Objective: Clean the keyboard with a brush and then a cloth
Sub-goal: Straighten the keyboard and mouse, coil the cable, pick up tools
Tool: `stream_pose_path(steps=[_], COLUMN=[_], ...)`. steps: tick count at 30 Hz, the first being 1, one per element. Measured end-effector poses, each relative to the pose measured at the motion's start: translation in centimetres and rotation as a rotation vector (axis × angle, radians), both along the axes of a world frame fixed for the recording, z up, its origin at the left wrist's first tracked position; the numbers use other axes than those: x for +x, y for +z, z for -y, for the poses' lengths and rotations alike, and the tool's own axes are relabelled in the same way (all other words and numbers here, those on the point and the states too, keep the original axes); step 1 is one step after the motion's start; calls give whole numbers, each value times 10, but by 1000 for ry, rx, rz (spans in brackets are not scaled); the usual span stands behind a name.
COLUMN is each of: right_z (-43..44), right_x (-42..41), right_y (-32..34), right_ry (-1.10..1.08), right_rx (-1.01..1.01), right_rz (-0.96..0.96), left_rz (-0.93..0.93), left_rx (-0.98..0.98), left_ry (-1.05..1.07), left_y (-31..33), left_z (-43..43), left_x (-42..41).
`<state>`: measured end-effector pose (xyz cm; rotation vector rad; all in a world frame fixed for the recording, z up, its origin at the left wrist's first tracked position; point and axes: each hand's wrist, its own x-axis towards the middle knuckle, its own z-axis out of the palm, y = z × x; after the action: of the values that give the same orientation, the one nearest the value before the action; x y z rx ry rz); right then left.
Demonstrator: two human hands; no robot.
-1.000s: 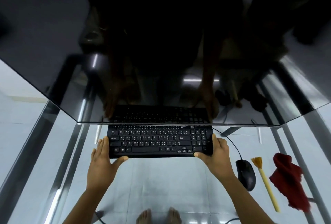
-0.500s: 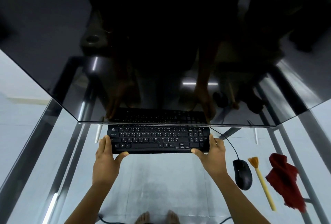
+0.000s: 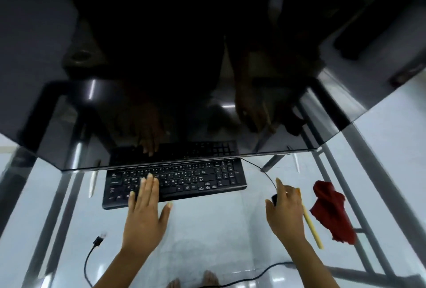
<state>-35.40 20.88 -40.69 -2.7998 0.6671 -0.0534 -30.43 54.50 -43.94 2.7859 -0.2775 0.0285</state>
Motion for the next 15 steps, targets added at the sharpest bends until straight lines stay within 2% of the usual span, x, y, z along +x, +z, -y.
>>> stream_pose_path(steps=[3, 7, 11, 15], right_z=[19, 23, 31, 47], right_x=[-31, -39, -3, 43], right_y=[-6, -10, -11, -5], right_ry=[0, 89, 113, 47], right_rx=[-93, -50, -60, -116], right_rz=[17, 71, 74, 0], left_rz=[-29, -48, -57, -65], left_rx=[53, 69, 70, 66], left_ry=[-138, -211, -212, -192], left_y=[0, 0, 0, 0], left_z=[34, 64, 76, 76], left_x=[1, 8, 14, 18])
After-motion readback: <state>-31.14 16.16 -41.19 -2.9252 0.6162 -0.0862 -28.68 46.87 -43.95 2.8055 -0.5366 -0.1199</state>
